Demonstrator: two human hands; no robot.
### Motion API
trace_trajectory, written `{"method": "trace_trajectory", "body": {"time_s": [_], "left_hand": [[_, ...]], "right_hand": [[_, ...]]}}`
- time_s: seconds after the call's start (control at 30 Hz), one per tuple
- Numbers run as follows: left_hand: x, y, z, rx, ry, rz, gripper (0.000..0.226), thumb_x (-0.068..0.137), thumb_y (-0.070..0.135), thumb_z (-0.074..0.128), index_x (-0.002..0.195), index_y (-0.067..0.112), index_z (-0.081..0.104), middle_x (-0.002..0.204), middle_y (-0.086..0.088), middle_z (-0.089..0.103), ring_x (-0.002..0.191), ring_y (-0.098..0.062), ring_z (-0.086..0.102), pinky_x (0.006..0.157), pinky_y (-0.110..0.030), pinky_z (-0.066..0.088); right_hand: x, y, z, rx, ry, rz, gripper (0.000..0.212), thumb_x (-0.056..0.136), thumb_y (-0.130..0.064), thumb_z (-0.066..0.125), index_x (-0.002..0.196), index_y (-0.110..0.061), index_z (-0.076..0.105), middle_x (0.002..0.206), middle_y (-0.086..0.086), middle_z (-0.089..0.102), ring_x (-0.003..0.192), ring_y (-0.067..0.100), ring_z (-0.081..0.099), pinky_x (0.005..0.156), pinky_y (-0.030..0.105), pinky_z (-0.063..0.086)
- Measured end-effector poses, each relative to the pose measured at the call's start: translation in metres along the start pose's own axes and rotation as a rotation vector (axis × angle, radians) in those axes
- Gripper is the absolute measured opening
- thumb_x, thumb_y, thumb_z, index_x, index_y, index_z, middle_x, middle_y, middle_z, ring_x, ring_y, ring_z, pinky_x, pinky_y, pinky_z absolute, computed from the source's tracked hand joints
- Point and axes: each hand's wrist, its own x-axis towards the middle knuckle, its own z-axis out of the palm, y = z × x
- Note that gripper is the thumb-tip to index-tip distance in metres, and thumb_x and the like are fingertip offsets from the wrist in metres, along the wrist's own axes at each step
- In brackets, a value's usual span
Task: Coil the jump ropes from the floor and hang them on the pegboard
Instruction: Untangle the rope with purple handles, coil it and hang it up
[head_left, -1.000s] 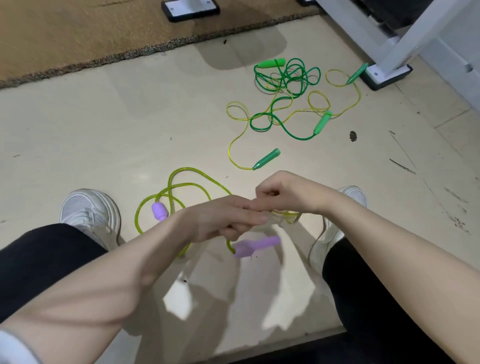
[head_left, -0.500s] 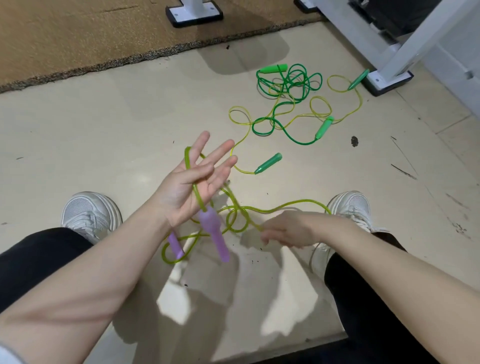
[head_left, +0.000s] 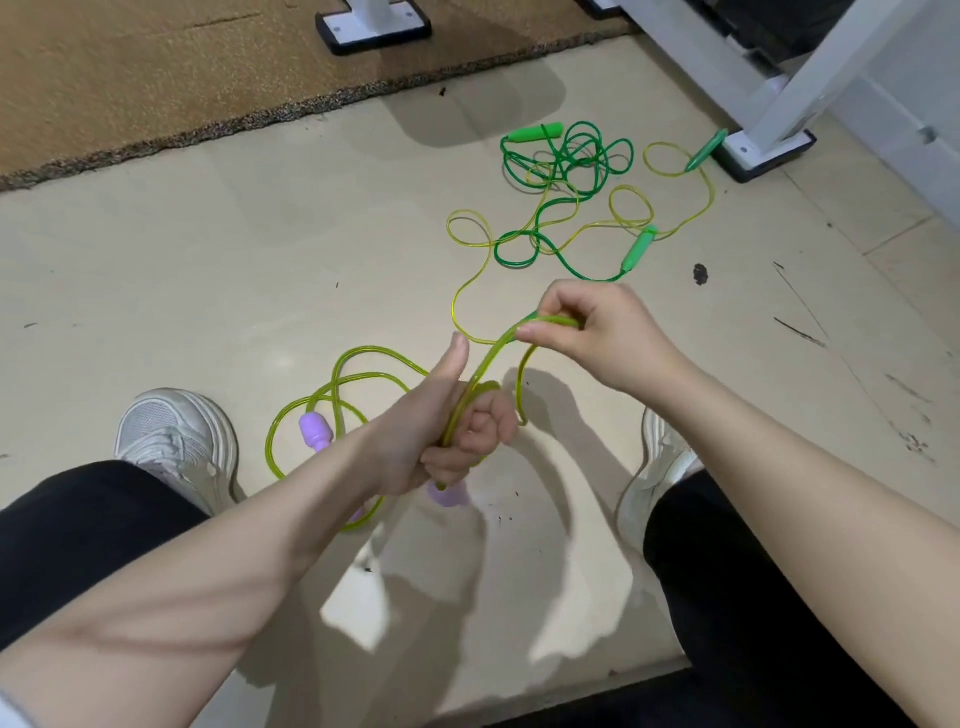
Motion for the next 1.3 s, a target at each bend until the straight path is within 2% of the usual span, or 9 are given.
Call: {"method": "trace_trajectory", "body": {"time_s": [0.13,0.33,0.47,0.57,0.77,0.87,0.97,1.13,1.3], "left_hand": [[-0.005,0.016,0.012,-0.23,-0.189,0.175,0.052,0.083,0.06,0.045,0.101,0.019,0.07,0.057,0.001,0.055,0.024,0.005,0.028,0.032,-0.005,0.025],[0.009,0.007,-0.019,-0.556,0.441,0.297,0.044,0.096,0.039,0.038,0.132,0.014,0.041,0.111,-0.013,0.066,0.063,-0.018,0.069,0.048,-0.022,0.055],[0.017,-0.011,-0.035,-0.454,0.644,0.22,0.027,0.097,0.04,0.039,0.099,0.014,0.047,0.13,-0.01,0.053,0.11,-0.022,0.058,0.079,-0.039,0.056],[0.02,-0.023,-0.026,-0.056,0.644,0.192,0.035,0.098,0.041,0.035,0.114,0.014,0.048,0.114,0.002,0.061,0.085,-0.008,0.066,0.079,-0.03,0.052],[0.005,-0.022,0.007,0.209,0.208,0.167,0.061,0.09,0.058,0.029,0.076,0.007,0.061,0.039,0.003,0.043,0.032,-0.013,0.026,0.04,-0.021,0.021],[-0.003,-0.008,0.017,0.106,-0.124,0.263,0.03,0.076,0.041,0.058,0.068,0.012,0.064,0.033,0.007,0.034,0.035,-0.009,0.024,0.047,-0.022,0.029],[-0.008,0.008,0.026,-0.165,-0.32,0.401,0.034,0.075,0.036,0.068,0.1,0.013,0.072,0.05,0.006,0.057,0.04,-0.001,0.048,0.059,-0.018,0.045],[-0.001,0.032,-0.007,-0.395,0.281,0.453,0.063,0.069,0.038,0.075,0.122,0.012,0.053,0.113,0.0,0.067,0.063,-0.011,0.07,0.044,-0.011,0.048],[-0.003,0.013,-0.057,-0.196,0.695,0.328,0.037,0.096,0.029,0.045,0.124,0.005,0.041,0.129,-0.003,0.055,0.089,-0.013,0.067,0.072,-0.018,0.056]], "right_hand": [[-0.017,0.018,0.023,0.09,-0.275,0.247,0.044,0.081,-0.051,0.05,0.067,-0.011,0.061,0.052,-0.009,0.048,0.044,0.002,0.04,0.049,0.018,0.034],[-0.04,0.002,0.041,-0.032,-0.95,0.539,0.027,0.097,-0.035,0.041,0.117,-0.018,0.04,0.092,0.012,0.059,0.056,0.022,0.059,0.054,0.029,0.05],[-0.037,-0.021,0.035,-0.297,-1.147,0.336,0.039,0.089,-0.029,0.059,0.124,-0.021,0.043,0.088,0.004,0.063,0.054,0.011,0.059,0.067,0.03,0.049],[-0.031,-0.043,0.021,-0.173,-1.038,0.064,0.008,0.089,-0.023,0.061,0.092,-0.03,0.063,0.055,-0.012,0.055,0.054,0.007,0.055,0.061,0.019,0.045],[-0.007,-0.005,0.005,-0.148,-0.085,0.066,0.032,0.079,-0.032,0.071,0.064,-0.006,0.06,0.046,-0.007,0.039,0.046,0.001,0.042,0.047,0.017,0.028],[-0.009,0.019,0.005,-0.055,-0.078,0.188,0.044,0.08,-0.039,0.069,0.059,-0.006,0.049,0.053,-0.004,0.038,0.044,0.001,0.04,0.052,0.021,0.027],[-0.023,0.026,0.023,0.229,-0.326,0.239,0.048,0.094,-0.041,0.045,0.068,-0.002,0.056,0.059,0.002,0.051,0.053,0.004,0.047,0.062,0.021,0.036],[-0.049,0.037,0.047,0.277,-0.748,0.466,0.053,0.098,-0.047,0.026,0.079,-0.006,0.054,0.054,0.007,0.053,0.045,0.017,0.047,0.055,0.027,0.044],[-0.047,-0.003,0.025,-0.035,-1.104,0.28,0.02,0.093,-0.024,0.052,0.11,-0.017,0.059,0.07,0.005,0.054,0.035,0.005,0.044,0.049,0.024,0.046]]}}
